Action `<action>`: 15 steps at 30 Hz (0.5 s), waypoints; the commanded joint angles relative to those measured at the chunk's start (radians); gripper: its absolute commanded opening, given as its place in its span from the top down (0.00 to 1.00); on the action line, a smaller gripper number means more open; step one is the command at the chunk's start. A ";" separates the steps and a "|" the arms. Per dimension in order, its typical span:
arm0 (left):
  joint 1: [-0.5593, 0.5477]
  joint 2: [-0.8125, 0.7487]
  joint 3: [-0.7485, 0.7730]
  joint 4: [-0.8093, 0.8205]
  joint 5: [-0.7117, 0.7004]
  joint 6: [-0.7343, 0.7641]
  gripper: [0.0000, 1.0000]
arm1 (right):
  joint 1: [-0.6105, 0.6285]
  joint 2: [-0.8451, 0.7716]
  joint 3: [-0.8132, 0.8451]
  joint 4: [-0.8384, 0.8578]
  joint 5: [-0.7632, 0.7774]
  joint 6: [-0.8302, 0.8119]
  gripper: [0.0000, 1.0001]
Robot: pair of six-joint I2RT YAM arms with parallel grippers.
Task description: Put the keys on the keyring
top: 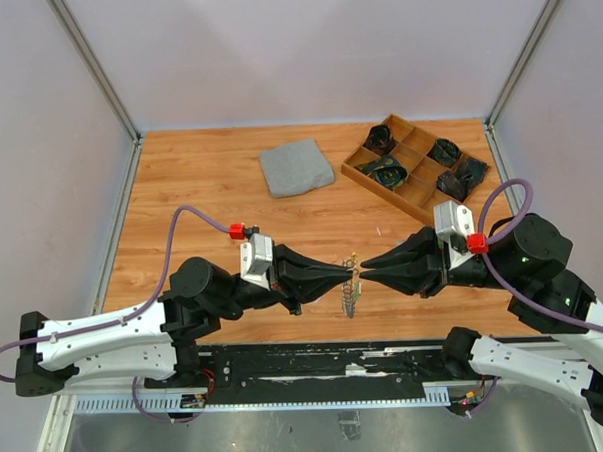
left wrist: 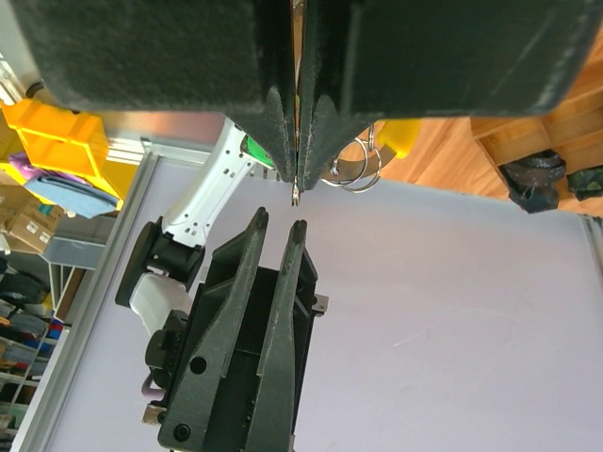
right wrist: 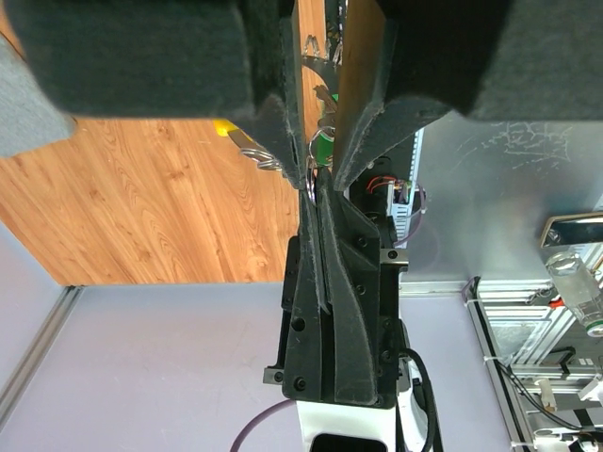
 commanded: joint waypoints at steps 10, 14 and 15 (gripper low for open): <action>0.005 -0.006 0.028 0.066 0.026 -0.004 1.00 | 0.011 0.001 -0.023 0.036 -0.011 -0.015 0.81; 0.005 -0.007 0.026 0.068 0.024 -0.002 0.99 | 0.011 0.007 -0.023 0.033 -0.017 -0.014 0.81; 0.005 -0.006 0.027 0.069 0.025 -0.002 0.99 | 0.011 0.007 -0.022 0.032 -0.018 -0.014 0.82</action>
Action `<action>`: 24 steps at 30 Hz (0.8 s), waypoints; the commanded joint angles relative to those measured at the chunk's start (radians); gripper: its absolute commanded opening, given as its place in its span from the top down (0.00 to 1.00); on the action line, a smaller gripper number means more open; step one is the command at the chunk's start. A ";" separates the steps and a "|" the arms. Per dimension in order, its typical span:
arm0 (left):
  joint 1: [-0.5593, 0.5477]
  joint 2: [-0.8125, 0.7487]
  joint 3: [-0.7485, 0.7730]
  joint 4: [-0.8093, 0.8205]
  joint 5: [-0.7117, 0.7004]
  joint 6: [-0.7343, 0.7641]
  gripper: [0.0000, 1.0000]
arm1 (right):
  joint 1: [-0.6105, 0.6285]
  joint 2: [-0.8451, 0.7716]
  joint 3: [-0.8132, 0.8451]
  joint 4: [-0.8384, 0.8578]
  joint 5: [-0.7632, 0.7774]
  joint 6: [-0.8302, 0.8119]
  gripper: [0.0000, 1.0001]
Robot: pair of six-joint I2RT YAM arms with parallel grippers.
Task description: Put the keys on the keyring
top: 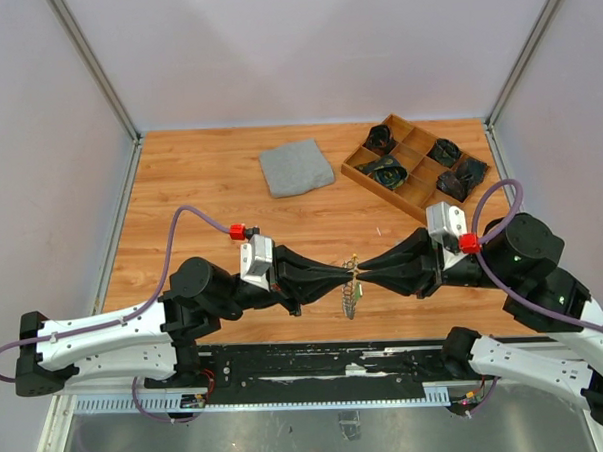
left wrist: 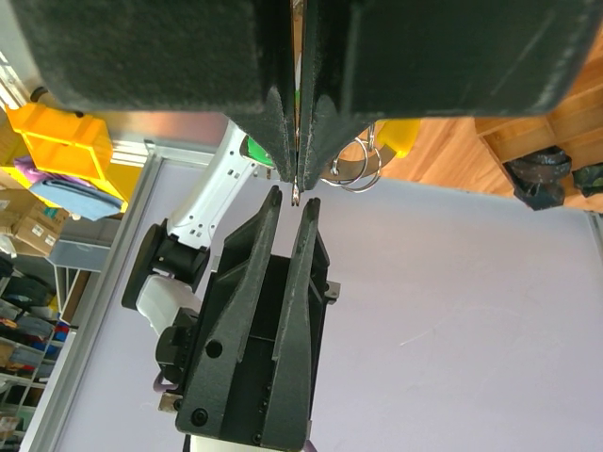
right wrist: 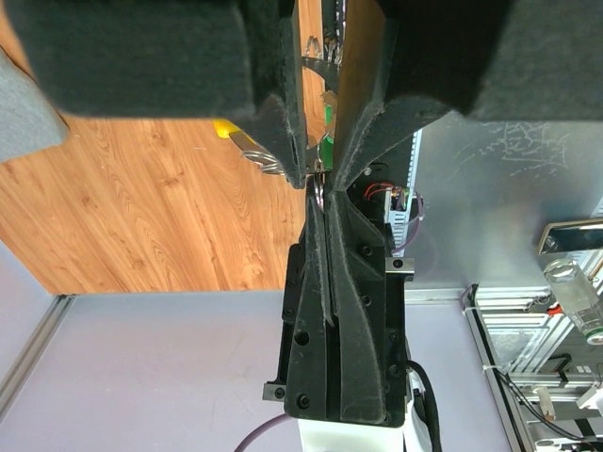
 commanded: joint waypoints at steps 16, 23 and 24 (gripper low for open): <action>0.005 -0.023 0.009 0.080 0.000 0.004 0.99 | 0.012 0.014 -0.014 0.021 -0.013 -0.016 0.84; 0.005 -0.026 0.005 0.084 0.001 0.005 0.99 | 0.011 0.020 -0.015 0.024 -0.023 -0.015 0.88; 0.005 -0.027 0.005 0.084 0.001 0.005 0.99 | 0.011 0.021 -0.014 0.024 -0.024 -0.015 0.89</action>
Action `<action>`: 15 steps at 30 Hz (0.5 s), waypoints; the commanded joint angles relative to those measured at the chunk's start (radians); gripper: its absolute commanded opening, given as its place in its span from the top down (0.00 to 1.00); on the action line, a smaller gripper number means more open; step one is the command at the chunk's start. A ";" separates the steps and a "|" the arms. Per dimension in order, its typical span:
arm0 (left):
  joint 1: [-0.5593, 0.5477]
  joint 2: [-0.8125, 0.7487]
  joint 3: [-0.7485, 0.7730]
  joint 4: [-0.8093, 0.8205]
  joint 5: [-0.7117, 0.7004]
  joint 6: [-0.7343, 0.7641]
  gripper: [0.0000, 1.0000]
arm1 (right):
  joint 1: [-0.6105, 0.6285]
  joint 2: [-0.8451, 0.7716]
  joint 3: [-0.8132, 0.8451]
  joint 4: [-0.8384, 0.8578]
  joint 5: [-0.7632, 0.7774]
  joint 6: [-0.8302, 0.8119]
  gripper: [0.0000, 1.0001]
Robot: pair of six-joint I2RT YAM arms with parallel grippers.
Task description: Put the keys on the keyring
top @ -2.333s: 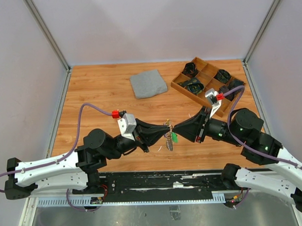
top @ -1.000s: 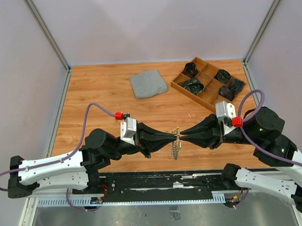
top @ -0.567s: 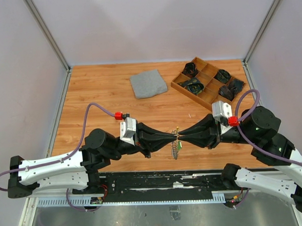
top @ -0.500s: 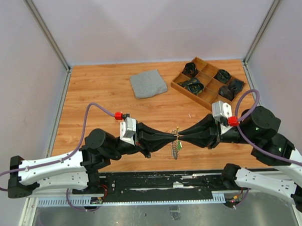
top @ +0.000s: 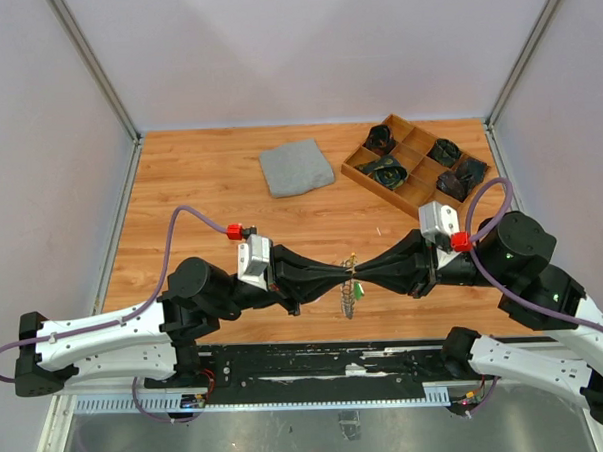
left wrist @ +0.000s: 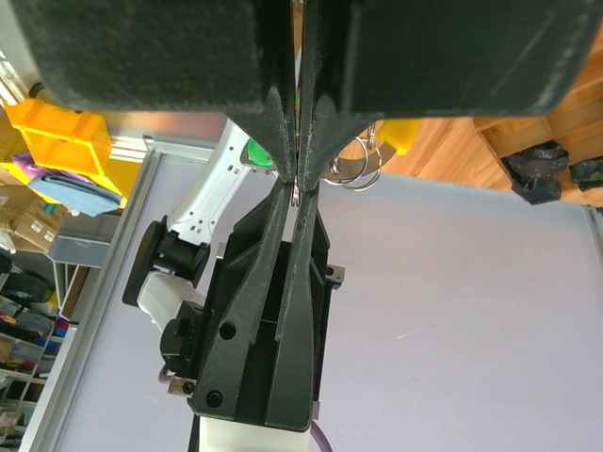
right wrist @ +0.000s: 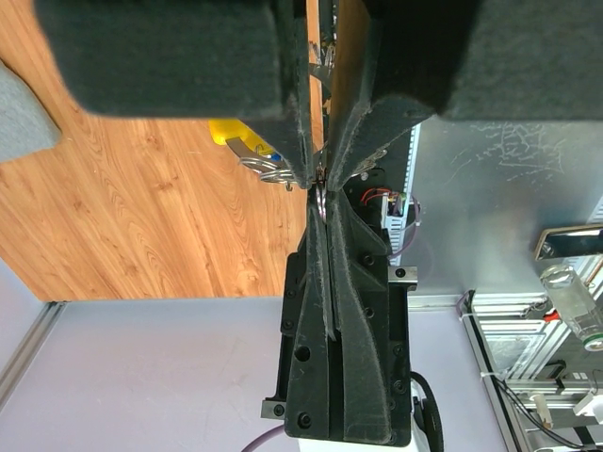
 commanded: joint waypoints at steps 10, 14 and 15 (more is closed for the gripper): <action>0.005 -0.019 0.006 0.073 0.003 0.004 0.99 | 0.011 0.017 0.039 -0.021 -0.035 -0.031 0.99; 0.005 -0.020 0.010 0.063 0.001 0.006 0.91 | 0.011 0.044 0.104 -0.119 -0.043 -0.069 0.99; 0.005 -0.019 0.013 0.056 0.001 0.007 0.87 | 0.011 0.052 0.123 -0.153 -0.042 -0.081 0.99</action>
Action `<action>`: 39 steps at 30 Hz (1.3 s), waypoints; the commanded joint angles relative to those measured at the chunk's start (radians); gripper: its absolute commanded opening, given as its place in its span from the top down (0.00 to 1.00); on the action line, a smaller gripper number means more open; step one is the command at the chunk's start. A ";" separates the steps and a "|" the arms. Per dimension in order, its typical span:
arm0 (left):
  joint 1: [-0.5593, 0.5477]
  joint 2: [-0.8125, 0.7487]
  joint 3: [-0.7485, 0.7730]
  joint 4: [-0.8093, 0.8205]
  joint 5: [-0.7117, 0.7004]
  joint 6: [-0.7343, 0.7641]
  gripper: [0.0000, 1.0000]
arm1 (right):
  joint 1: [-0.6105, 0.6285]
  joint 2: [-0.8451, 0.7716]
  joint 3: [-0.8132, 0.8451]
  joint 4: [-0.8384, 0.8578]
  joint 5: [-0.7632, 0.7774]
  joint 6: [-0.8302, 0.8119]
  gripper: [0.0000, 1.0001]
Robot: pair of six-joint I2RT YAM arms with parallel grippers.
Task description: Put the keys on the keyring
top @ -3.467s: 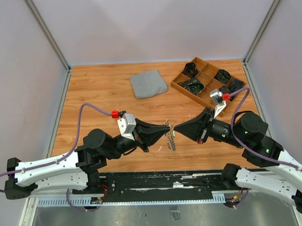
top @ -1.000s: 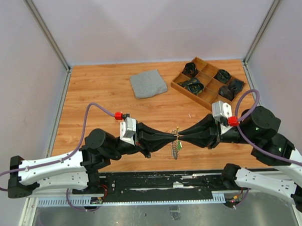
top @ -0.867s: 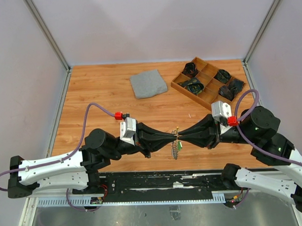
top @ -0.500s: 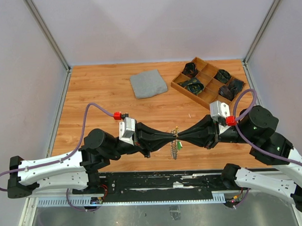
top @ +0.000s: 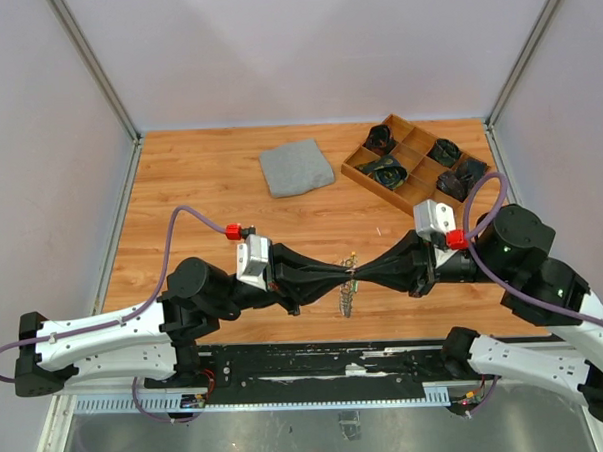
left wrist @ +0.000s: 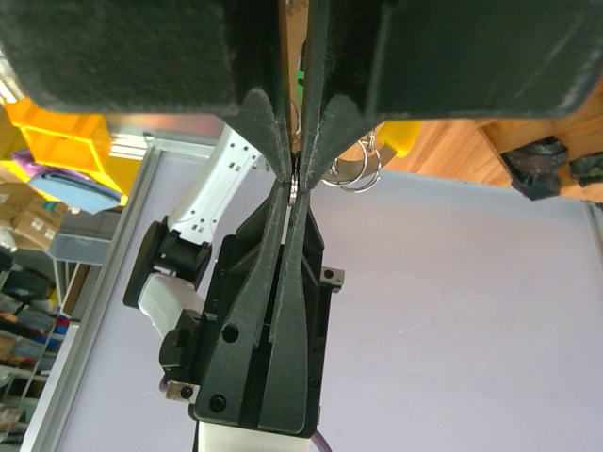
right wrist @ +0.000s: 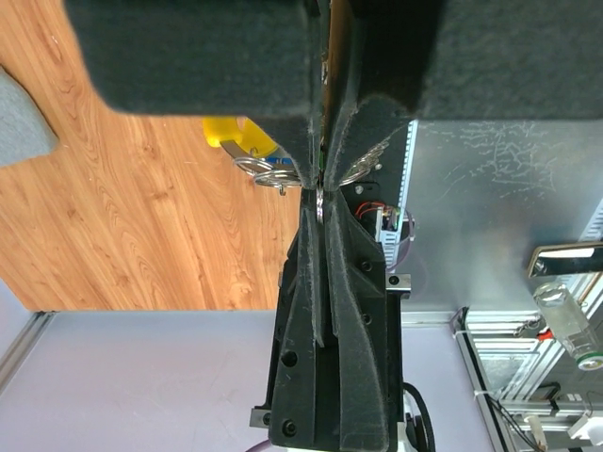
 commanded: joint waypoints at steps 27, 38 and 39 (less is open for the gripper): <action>0.005 0.118 0.206 -0.368 -0.017 0.093 0.58 | 0.011 0.331 0.561 -0.924 0.120 -0.350 0.99; 0.005 0.168 0.240 -0.392 0.014 0.099 0.57 | 0.011 0.349 0.578 -0.956 0.098 -0.364 0.99; 0.005 0.174 0.243 -0.395 0.017 0.100 0.57 | 0.011 0.351 0.578 -0.956 0.097 -0.363 0.99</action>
